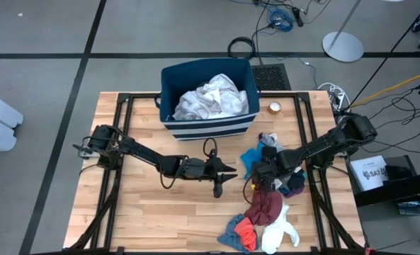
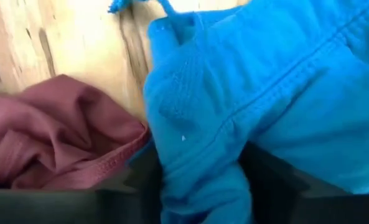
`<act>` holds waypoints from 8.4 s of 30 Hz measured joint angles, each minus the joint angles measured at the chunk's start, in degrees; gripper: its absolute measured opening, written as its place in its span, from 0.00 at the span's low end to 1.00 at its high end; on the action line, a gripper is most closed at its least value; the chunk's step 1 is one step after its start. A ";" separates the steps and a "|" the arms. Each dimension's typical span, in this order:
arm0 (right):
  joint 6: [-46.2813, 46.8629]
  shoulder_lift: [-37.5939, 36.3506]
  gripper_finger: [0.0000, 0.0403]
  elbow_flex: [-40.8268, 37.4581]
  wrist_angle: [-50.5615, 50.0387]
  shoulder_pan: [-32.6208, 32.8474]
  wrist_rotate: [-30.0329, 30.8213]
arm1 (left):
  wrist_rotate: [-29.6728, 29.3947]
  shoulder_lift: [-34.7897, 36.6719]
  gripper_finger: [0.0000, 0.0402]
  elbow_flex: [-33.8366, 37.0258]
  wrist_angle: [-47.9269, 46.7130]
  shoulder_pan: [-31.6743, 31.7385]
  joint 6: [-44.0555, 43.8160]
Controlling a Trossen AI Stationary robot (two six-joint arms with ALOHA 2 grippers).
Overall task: Sort clothes
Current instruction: Put the blue shorts into the blue laundry organizer, then put the red underwear into the blue laundry organizer
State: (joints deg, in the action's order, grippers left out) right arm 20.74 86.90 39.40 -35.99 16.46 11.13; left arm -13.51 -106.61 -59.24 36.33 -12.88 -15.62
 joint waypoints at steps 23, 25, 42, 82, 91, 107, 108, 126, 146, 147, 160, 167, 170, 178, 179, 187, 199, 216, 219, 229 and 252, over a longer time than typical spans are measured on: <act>-2.81 0.52 0.02 33.46 -23.73 8.65 17.63 | -1.56 10.03 0.27 0.02 0.19 -4.10 15.39; -4.96 0.47 0.02 38.75 -26.48 9.72 19.80 | -1.49 12.44 0.27 0.02 -0.38 -5.79 17.91; -42.01 0.28 0.02 71.14 -14.92 -7.61 26.08 | 8.82 18.58 0.27 0.00 -3.08 -11.80 25.11; -24.49 14.31 0.04 70.75 -14.23 -46.22 -7.73 | 8.78 18.51 0.27 0.00 -5.82 -15.06 24.79; -24.49 14.31 0.23 70.75 -17.84 -47.14 -11.53 | 8.75 18.51 0.27 0.02 -5.87 -15.06 23.45; -24.14 13.47 0.65 70.75 -18.24 -47.03 -11.05 | 8.71 18.51 0.27 0.01 -6.02 -15.29 21.95; -24.23 12.93 0.65 70.75 -18.41 -47.00 -11.04 | 8.71 18.51 0.27 0.02 -6.17 -15.28 21.91; -15.33 -3.39 0.64 70.77 -32.12 -35.57 -14.24 | 8.78 4.96 0.27 -0.04 0.35 -14.13 5.95; -10.27 -5.80 0.64 70.79 -32.93 -32.07 -14.14 | 28.17 -23.39 0.27 -41.68 -24.52 -11.70 0.69; -9.85 -5.80 0.64 70.78 -32.93 -32.07 -14.14 | 28.25 -23.41 0.27 -43.07 -28.03 -11.86 1.98; -8.95 -5.80 0.64 70.79 -32.85 -32.10 -13.28 | 34.72 -26.35 0.27 -44.59 -36.49 -9.83 4.05; -9.21 -5.78 0.64 70.79 -32.80 -32.10 -10.86 | 38.92 -31.02 0.27 -44.54 -36.84 -8.83 3.91; -9.26 -5.78 0.64 70.79 -32.62 -32.10 -10.86 | 36.02 -31.63 0.27 -44.59 -39.05 -8.14 2.69; -9.24 -5.78 0.64 70.79 -32.58 -32.10 -10.92 | 23.49 -30.90 0.27 -44.87 -50.16 -5.02 2.60; -9.25 -5.78 0.64 70.79 -32.68 -32.10 -10.92 | 22.92 -30.47 0.27 -44.86 -51.65 -4.66 2.68; -9.32 -5.78 0.64 70.78 -33.33 -32.10 -11.01 | 8.37 -26.05 0.27 -44.71 -74.35 -1.79 3.01; -10.08 -5.78 0.64 70.79 -33.57 -32.10 -10.97 | -0.47 -11.78 0.27 -44.28 -91.48 -3.88 1.89; -10.92 -5.76 0.64 70.77 -33.76 -32.10 -11.27 | 1.94 -21.63 0.27 -44.44 -25.52 -8.38 12.00; -10.92 -5.76 0.64 70.79 -33.68 -32.10 -11.27 | 4.33 -28.20 0.27 -45.64 -11.38 -8.40 11.92; -10.92 -5.76 0.64 70.79 -30.93 -32.10 -11.23 | 2.48 -44.76 0.26 -70.14 -25.59 -7.15 12.44; -7.81 -5.76 0.64 70.79 -28.87 -32.10 -11.23 | 7.35 -52.68 0.26 -74.71 -37.89 -3.64 8.49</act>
State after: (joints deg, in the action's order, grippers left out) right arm 12.93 81.14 110.19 -64.86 -15.64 -0.10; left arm -6.16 -159.29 -133.95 -1.56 -16.53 -7.13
